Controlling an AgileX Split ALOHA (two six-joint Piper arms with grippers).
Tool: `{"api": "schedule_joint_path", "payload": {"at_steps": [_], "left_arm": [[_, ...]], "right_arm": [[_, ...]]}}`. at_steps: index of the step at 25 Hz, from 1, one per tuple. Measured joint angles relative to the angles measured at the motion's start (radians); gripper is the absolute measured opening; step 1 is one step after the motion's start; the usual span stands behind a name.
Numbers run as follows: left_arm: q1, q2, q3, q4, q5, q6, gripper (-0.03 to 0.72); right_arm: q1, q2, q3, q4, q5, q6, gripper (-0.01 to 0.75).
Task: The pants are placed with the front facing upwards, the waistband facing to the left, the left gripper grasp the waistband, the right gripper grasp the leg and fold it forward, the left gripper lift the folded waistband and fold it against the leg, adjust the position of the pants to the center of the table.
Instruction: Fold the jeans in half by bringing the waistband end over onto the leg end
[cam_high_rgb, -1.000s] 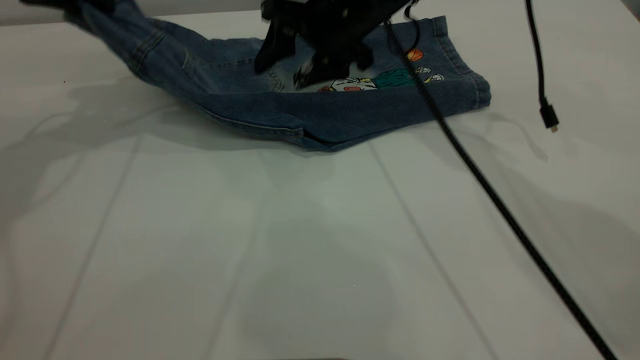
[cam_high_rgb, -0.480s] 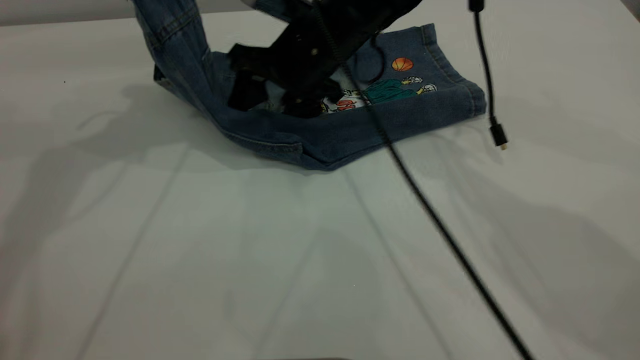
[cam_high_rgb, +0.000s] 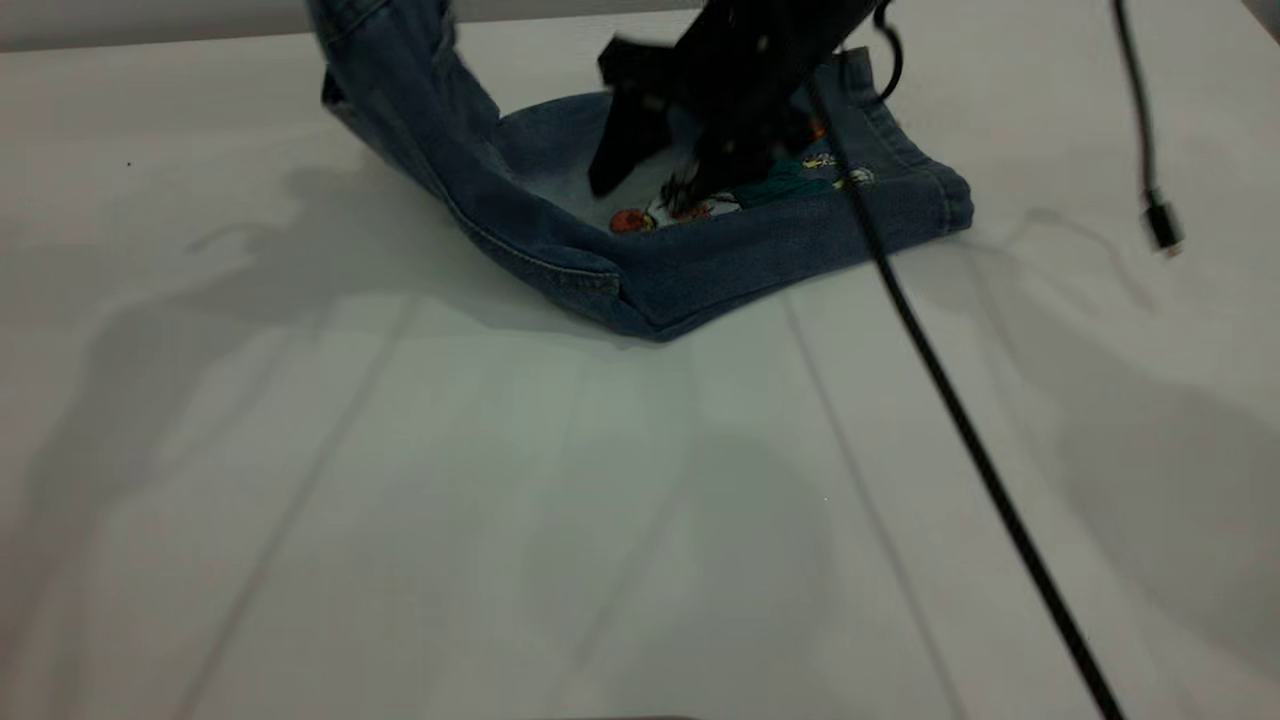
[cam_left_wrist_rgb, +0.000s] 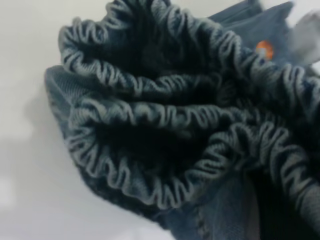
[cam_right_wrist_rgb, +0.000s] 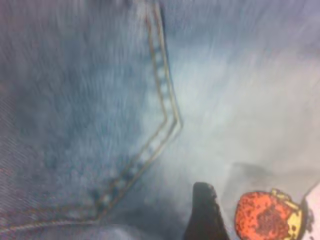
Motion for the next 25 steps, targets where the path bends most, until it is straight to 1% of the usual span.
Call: {"api": "schedule_joint_path", "payload": {"at_steps": [4, 6, 8, 10, 15, 19, 22, 25], "left_arm": [[-0.081, 0.000, 0.000, 0.000, -0.034, 0.009, 0.100], [-0.119, 0.000, 0.000, 0.000, -0.055, 0.017, 0.100], [-0.145, 0.000, 0.000, 0.000, -0.070, 0.018, 0.100], [-0.165, 0.000, 0.000, 0.000, -0.086, 0.019, 0.100], [-0.201, 0.000, 0.000, 0.000, -0.108, 0.021, 0.100], [-0.244, 0.004, 0.000, 0.000, -0.144, 0.021, 0.100], [-0.283, 0.031, 0.000, -0.002, -0.190, 0.021, 0.100], [-0.316, 0.081, 0.000, -0.006, -0.222, 0.021, 0.100]], "right_arm": [[0.023, 0.002, 0.000, 0.003, 0.005, 0.000, 0.435], [0.022, -0.003, 0.000, -0.002, 0.010, 0.000, 0.435], [0.004, -0.017, 0.000, -0.022, 0.020, 0.000, 0.435], [-0.028, -0.044, -0.002, -0.046, 0.024, 0.000, 0.435], [-0.149, -0.150, -0.016, -0.107, 0.023, 0.000, 0.435], [-0.237, -0.228, -0.016, -0.118, 0.052, 0.000, 0.435], [-0.269, -0.287, -0.016, -0.122, 0.084, -0.003, 0.427], [-0.280, -0.341, -0.016, -0.130, 0.105, -0.018, 0.414]]}}
